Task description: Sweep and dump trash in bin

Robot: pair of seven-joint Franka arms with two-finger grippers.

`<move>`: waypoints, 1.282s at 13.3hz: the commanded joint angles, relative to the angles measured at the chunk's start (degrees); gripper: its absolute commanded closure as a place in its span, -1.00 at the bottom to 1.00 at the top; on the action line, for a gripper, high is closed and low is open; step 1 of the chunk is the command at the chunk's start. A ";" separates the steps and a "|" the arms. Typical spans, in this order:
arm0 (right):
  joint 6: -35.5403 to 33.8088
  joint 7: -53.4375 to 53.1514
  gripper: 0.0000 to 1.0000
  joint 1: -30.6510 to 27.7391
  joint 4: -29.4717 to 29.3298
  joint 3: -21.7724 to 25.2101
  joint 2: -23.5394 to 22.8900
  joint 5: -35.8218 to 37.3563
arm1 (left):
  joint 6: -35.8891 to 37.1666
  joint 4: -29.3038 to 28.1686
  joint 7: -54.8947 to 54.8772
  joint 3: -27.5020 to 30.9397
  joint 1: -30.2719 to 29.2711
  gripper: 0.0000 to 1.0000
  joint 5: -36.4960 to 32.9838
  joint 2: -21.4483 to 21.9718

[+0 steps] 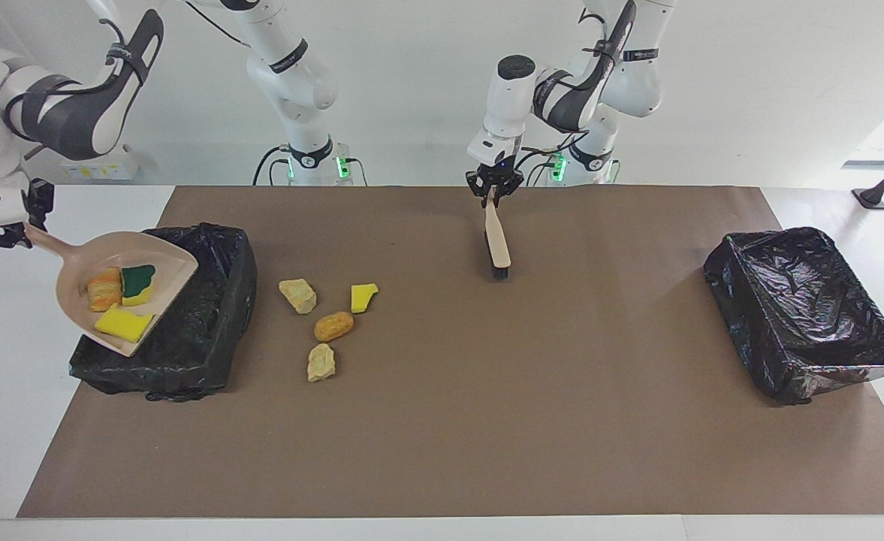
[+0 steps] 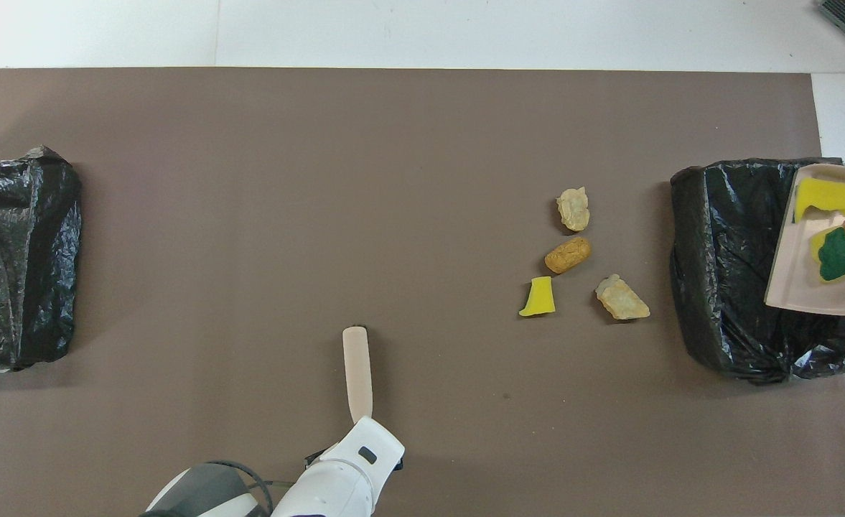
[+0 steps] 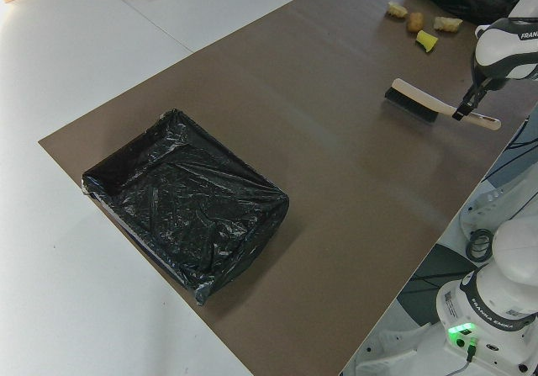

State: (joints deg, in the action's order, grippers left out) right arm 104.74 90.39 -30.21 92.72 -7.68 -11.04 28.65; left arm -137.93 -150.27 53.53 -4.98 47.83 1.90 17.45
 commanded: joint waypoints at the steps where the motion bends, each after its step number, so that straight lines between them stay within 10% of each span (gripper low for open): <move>1: 1.08 2.77 1.00 1.73 1.50 -0.23 1.37 5.61 | -1.55 -1.34 0.70 0.85 0.68 0.85 -0.49 0.74; 6: 1.96 8.83 1.00 1.12 1.33 -0.14 1.28 10.37 | -2.77 -0.99 -0.18 0.93 -0.90 0.20 -0.40 -2.77; 7: 1.87 10.15 1.00 0.86 1.15 -0.06 1.37 10.55 | -2.17 -0.12 -0.18 0.93 -1.33 -0.93 -0.40 -3.56; 17: -0.67 11.75 1.00 1.73 -0.95 -0.49 9.46 4.96 | 15.06 19.83 -15.53 1.55 -21.35 -1.00 -0.23 -3.91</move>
State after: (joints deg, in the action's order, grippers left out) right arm 105.12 101.66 -28.65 91.39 -7.74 -2.84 37.58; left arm -125.07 -133.40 42.34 -2.85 31.01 1.89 14.18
